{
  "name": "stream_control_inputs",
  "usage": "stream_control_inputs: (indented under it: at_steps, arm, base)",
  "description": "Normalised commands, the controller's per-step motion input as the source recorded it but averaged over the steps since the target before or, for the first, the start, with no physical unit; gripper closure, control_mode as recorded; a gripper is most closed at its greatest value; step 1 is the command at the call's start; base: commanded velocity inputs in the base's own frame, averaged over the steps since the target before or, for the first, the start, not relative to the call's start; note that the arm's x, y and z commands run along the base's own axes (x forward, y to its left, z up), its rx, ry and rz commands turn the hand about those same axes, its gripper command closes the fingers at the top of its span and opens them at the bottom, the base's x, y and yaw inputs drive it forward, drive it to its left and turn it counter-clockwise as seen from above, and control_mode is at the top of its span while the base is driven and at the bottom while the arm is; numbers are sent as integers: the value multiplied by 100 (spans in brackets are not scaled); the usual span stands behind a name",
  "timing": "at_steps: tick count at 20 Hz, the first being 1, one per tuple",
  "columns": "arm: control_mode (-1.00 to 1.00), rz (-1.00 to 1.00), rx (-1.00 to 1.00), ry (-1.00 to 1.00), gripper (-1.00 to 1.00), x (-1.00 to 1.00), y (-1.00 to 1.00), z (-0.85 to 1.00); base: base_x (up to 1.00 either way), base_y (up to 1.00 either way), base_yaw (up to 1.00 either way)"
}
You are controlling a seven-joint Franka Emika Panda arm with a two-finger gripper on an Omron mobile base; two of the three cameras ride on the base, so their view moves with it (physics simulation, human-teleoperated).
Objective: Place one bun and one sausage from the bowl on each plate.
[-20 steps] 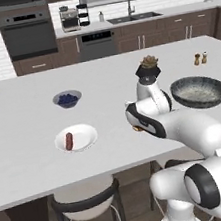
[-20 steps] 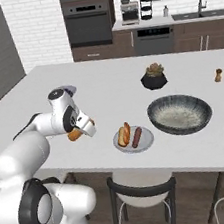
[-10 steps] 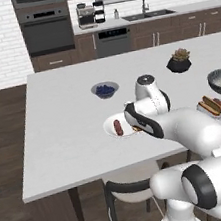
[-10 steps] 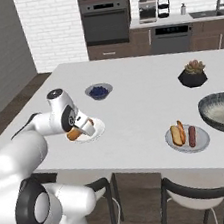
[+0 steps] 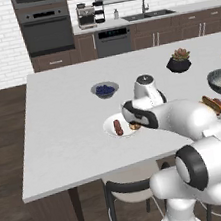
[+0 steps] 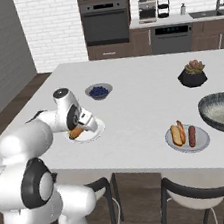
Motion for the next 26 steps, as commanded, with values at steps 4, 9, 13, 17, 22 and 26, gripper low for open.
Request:
stream_control_inputs:
  at_steps: [4, 9, 13, 17, 22, 26]
  arm:
    - [-100, 50, 0, 1, 100, 93, 0, 0]
    - [-100, 54, 0, 2, 100, 100, 14, -13]
    - [-100, 28, -6, 3, 100, 57, 17, -29]
    - [-100, 23, -6, 7, 100, 30, 27, -23]
    - [-100, 14, -2, 7, 100, 8, 21, -14]
    - [-100, 2, 0, 4, 100, 0, -23, 0]
  base:
    - [0, 0, 0]
    - [0, 0, 0]
    - [0, 0, 0]
    - [0, 0, 0]
    - [0, 0, 0]
    - [0, 0, 0]
